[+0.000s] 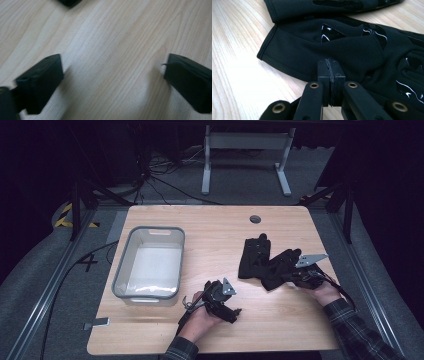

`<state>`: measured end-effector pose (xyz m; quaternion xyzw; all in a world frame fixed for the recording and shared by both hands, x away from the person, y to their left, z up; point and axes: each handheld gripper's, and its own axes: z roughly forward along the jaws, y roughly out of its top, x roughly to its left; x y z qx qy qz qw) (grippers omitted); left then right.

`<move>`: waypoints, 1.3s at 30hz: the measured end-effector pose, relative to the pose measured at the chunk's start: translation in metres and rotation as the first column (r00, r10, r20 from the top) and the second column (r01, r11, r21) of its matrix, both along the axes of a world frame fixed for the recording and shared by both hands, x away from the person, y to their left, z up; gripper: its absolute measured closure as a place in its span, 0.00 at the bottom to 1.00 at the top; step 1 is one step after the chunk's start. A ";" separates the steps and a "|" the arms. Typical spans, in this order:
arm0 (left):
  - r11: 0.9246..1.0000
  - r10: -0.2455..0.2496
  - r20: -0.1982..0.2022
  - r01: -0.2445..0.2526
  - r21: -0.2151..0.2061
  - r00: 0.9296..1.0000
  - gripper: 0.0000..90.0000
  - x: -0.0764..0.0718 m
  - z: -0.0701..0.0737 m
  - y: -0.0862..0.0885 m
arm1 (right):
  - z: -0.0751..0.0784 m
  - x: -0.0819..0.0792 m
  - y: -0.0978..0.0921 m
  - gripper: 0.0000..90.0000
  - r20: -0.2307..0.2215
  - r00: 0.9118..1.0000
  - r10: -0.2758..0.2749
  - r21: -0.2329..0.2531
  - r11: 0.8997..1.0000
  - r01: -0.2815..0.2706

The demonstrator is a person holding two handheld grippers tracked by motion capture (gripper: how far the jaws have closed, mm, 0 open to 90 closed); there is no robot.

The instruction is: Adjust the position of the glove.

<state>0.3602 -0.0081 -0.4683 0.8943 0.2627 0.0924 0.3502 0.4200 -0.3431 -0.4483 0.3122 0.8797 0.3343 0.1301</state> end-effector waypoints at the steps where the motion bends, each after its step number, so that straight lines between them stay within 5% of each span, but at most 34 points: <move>1: 1.000 0.014 0.004 -0.014 0.013 1.000 0.22 0.001 0.002 -0.001 | 0.000 0.000 -0.001 1.00 0.003 1.000 0.001 0.000 1.000 -0.001; 2: 0.999 0.028 0.019 -0.029 0.029 0.999 0.24 0.002 0.005 -0.003 | 0.001 -0.001 0.000 1.00 0.005 1.000 0.003 0.002 1.000 -0.003; 3: 0.999 0.036 0.030 -0.036 0.030 0.999 0.39 0.002 0.007 -0.003 | 0.002 -0.001 0.000 1.00 0.011 1.000 0.010 0.003 1.000 -0.010; 5: 0.998 0.055 0.078 -0.055 0.006 0.995 0.49 0.007 0.017 -0.007 | 0.003 -0.002 0.002 1.00 0.012 1.000 0.016 0.015 1.000 -0.016; 9: 0.997 0.073 0.081 -0.073 -0.006 0.994 0.64 0.019 0.022 -0.012 | 0.005 -0.005 0.006 1.00 0.011 0.999 0.032 0.029 0.999 -0.033; 13: 0.996 0.091 0.061 -0.090 -0.026 0.994 0.90 0.039 0.027 -0.021 | 0.008 -0.007 0.011 1.00 0.013 0.998 0.055 0.057 0.997 -0.056; 16: 0.995 0.094 0.058 -0.092 -0.037 0.994 0.98 0.054 0.030 -0.029 | 0.007 -0.008 0.013 1.00 0.007 0.998 0.064 0.071 0.995 -0.064; 24: 0.995 0.085 0.036 -0.083 -0.051 0.996 0.99 0.078 0.024 -0.051 | 0.003 -0.009 0.019 1.00 0.000 0.996 0.088 0.091 0.992 -0.088; 33: 0.995 0.089 0.031 -0.090 0.035 0.996 1.00 0.081 0.013 -0.056 | -0.001 -0.008 0.025 1.00 -0.012 0.995 0.104 0.050 0.993 -0.103; 39: 0.992 0.113 0.041 -0.115 0.049 0.993 1.00 0.084 0.013 -0.047 | -0.002 -0.008 0.020 1.00 -0.016 0.996 0.091 0.032 0.995 -0.091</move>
